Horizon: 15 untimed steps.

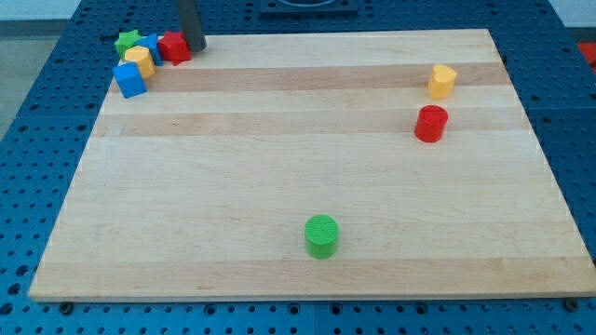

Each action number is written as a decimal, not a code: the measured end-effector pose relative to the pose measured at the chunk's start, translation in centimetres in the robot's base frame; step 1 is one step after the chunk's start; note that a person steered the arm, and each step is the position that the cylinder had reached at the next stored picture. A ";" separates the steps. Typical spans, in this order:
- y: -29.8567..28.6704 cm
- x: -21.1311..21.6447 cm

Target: Push the red circle to the top left of the board

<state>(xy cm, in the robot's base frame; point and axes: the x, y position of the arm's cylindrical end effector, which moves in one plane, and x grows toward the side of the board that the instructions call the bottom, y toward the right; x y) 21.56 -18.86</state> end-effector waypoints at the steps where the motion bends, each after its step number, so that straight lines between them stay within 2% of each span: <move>1: 2.0 0.6; 2: 8.0 2.3; 3: 9.8 6.2; 4: 10.8 11.4; 5: 14.9 17.4; 6: 17.7 20.6; 7: 18.9 21.4; 9: 27.5 25.6; 10: 27.5 25.6; 12: 35.5 25.4; 13: 39.7 23.9; 14: 40.3 21.0; 15: 38.3 19.2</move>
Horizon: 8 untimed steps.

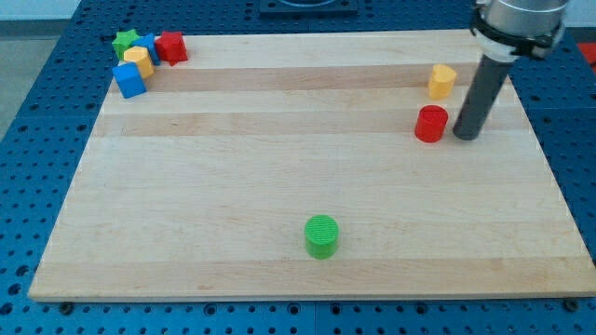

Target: Push the red circle to the top left of the board

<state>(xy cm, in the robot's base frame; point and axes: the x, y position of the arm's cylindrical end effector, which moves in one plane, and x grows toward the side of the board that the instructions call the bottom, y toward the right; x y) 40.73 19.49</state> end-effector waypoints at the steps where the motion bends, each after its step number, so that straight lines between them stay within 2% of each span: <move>1: -2.0 -1.2; 3: -11.9 -5.5; 4: -12.9 -5.9; 6: -4.7 -4.6; 7: -3.7 -1.5; 8: -5.1 -1.0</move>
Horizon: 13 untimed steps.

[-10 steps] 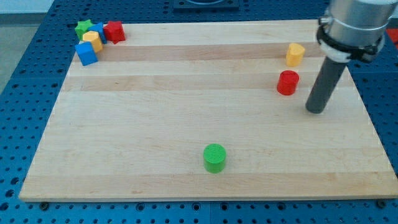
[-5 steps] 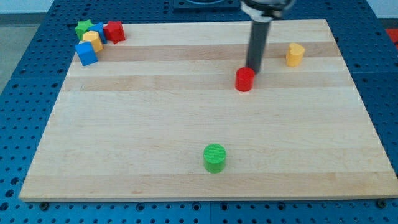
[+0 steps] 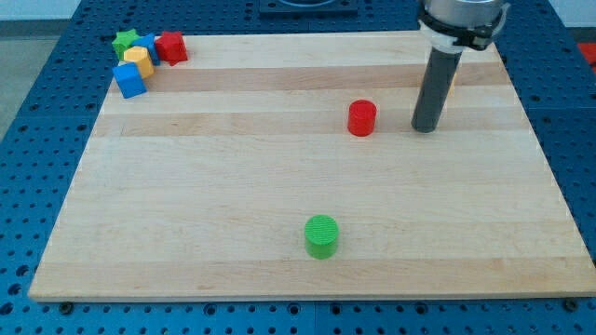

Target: Push the red circle to the top left of the board

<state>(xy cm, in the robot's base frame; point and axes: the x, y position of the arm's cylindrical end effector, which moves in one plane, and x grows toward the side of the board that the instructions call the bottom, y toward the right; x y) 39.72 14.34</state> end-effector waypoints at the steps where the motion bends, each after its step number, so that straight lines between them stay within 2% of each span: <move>1: -3.3 -2.3; 2: -7.0 -4.5; 3: -7.4 -3.5; 4: -4.2 -1.6; 5: -3.4 0.3; 9: -5.2 5.9; 12: -17.8 -0.4; 13: -19.7 -0.9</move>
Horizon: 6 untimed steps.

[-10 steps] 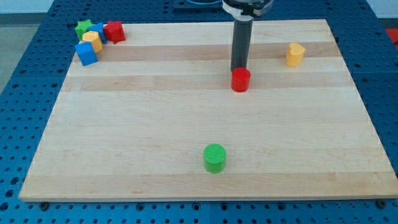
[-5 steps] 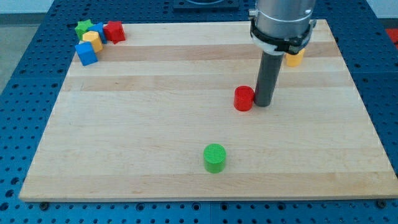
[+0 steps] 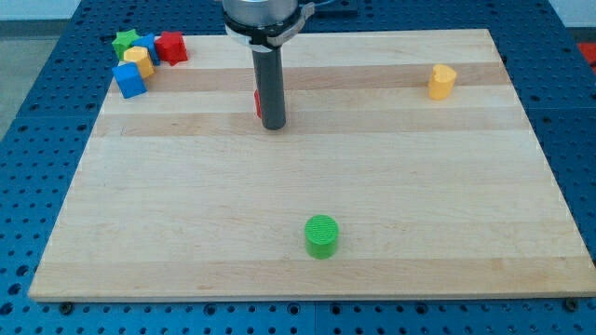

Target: Push the red circle to the top left of the board

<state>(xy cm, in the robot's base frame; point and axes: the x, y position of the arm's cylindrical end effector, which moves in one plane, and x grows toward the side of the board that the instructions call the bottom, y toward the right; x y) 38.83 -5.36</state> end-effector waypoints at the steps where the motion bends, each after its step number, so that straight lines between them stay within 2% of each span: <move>1: 0.5 0.9; 2: 0.9 0.6; 4: -1.7 -5.8; 5: -1.4 -5.6; 6: 1.5 -4.6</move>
<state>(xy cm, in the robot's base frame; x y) 34.24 -3.87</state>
